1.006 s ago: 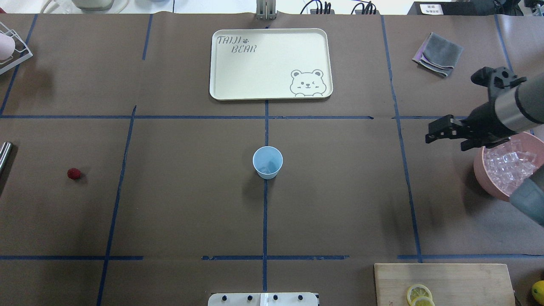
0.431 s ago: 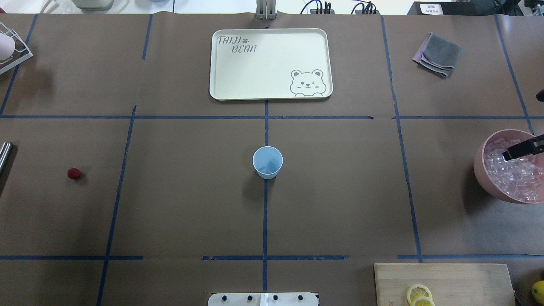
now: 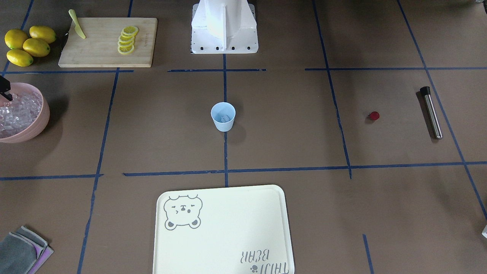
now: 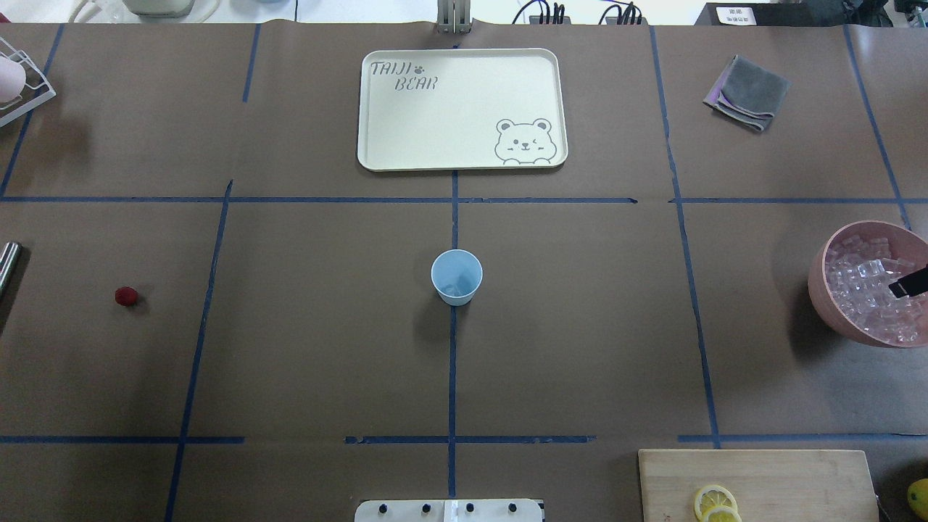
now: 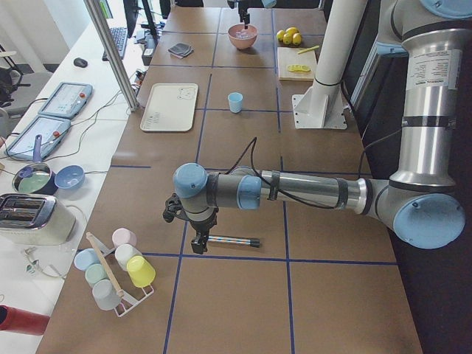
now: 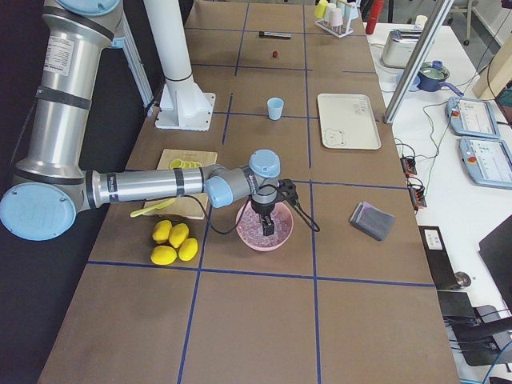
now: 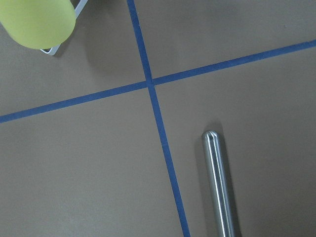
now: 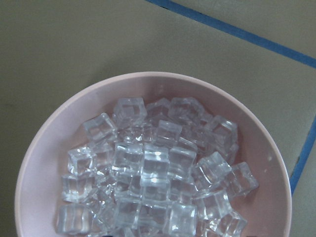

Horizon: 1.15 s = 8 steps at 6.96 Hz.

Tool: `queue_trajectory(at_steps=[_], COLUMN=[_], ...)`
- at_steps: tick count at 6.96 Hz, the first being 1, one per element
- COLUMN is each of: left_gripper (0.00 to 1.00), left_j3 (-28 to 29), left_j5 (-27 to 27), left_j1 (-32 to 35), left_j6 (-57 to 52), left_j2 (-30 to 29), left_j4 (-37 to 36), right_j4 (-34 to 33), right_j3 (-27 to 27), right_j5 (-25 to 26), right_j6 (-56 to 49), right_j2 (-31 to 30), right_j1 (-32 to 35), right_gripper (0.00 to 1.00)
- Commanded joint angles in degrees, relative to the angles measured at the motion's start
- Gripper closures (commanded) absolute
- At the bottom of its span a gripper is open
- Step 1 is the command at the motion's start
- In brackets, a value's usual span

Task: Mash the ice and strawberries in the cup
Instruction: 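Return the right gripper to the pink bowl and grasp another ice cube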

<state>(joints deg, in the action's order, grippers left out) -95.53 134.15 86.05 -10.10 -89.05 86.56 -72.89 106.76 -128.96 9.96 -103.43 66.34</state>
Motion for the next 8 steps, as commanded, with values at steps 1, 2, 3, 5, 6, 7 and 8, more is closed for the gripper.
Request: queue_trajectory(at_steps=[1,2,3,5,6,7,8], left_gripper=[0.0,0.0,0.0,0.0,0.0,0.0,0.0], left_j3=[-0.01,-0.01,-0.09,-0.18,-0.18,-0.18,-0.18], left_j5=[0.05,0.05,0.05,0.05,0.05,0.05,0.05], left_j1=[0.0,0.0,0.0,0.0,0.0,0.0,0.0], left_j6=[-0.01,-0.01,-0.01,-0.01,-0.01,-0.01,-0.01], left_j2=[0.19,0.19,0.19,0.19,0.19,0.19,0.1], left_j4=[-0.08,0.01,0.01,0.01,0.01,0.01,0.01], right_j4=[0.12,0.21,0.21,0.21,0.21,0.21,0.21], right_j3=[-1.37,-2.34,-3.48,-3.67,-3.67,-3.67,-3.67], right_j5=[-0.5,0.02,0.2,0.29,0.29,0.38,0.73], right_j6=[-0.55,-0.55,-0.55,-0.47,-0.38,-0.29,-0.38], right_j2=[0.07,0.5,0.94,1.03,1.03,1.12,1.12], right_j1=[-0.42,-0.86,-1.03,-2.17,-2.18,-2.18,-2.18], right_gripper=[0.12,0.12,0.12,0.14,0.23,0.38,0.55])
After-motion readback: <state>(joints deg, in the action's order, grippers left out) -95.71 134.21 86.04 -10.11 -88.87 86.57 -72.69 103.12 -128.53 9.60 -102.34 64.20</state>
